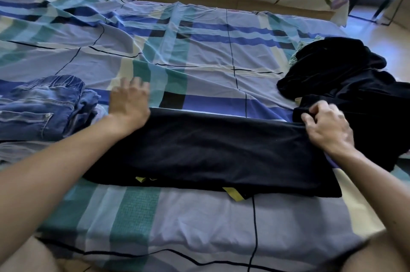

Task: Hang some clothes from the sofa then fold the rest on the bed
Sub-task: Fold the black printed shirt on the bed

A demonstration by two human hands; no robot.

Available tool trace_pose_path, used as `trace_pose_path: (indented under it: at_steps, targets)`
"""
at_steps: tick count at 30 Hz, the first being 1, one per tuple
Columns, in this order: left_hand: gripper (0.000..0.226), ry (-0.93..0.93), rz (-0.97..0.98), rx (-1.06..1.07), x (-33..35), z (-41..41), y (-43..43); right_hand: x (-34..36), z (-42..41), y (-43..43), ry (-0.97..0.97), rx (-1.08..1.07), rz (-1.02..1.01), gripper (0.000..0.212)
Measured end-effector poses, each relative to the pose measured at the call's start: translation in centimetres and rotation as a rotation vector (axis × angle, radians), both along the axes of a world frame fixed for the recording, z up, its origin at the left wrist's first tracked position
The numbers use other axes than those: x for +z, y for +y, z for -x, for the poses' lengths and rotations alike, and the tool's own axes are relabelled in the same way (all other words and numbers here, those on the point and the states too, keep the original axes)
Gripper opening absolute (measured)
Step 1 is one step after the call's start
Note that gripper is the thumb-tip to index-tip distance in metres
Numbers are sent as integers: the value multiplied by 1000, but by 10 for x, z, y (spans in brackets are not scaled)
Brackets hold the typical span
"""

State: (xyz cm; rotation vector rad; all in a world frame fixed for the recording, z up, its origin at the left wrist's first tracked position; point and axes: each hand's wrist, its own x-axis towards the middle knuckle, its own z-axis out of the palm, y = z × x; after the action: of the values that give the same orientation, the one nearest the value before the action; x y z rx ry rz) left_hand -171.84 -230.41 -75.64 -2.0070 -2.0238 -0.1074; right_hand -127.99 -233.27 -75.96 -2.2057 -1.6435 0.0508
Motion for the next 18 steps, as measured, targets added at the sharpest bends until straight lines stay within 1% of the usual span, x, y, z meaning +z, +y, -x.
trace_pose_path:
  at_steps: [1, 2, 3, 4, 5, 7, 8, 10, 11, 14, 15, 16, 18]
  targets:
    - [36, -49, -62, -196, -1, -14, -6, 3, 9, -3, 10, 98, -89, 35]
    - [44, -123, -62, -386, -4, -28, -15, 6, 21, -7, 41, 221, -149, 46]
    - [56, -193, -3, -526, -9, -43, -24, 6, 32, -12, 59, 349, -152, 57]
    - [69, -234, 94, -602, -15, -54, -34, 3, 43, -17, 47, 463, -97, 66]
    - [81, -235, 210, -620, -23, -63, -42, -5, 53, -22, 17, 550, 3, 76]
    - [97, -169, 389, -572, -40, -69, -52, -25, 62, -30, -75, 631, 247, 96]
    - [102, -143, 432, -550, -46, -69, -53, -34, 60, -30, -123, 619, 336, 106]
    - [107, -117, 474, -522, -49, -70, -51, -42, 44, -26, -169, 535, 424, 120]
    - [109, -106, 487, -505, -48, -71, -50, -41, 34, -24, -160, 477, 453, 121]
    - [113, -130, 482, -452, -45, -81, -55, -21, 10, -22, -72, 314, 517, 115]
    - [111, -156, 466, -477, -43, -88, -60, -13, 6, -23, -41, 298, 488, 113]
    - [106, -175, 442, -550, -42, -97, -68, -9, 1, -25, -10, 284, 447, 110]
    - [91, -173, 419, -774, -41, -118, -86, 0, -5, -26, 69, 244, 427, 102]
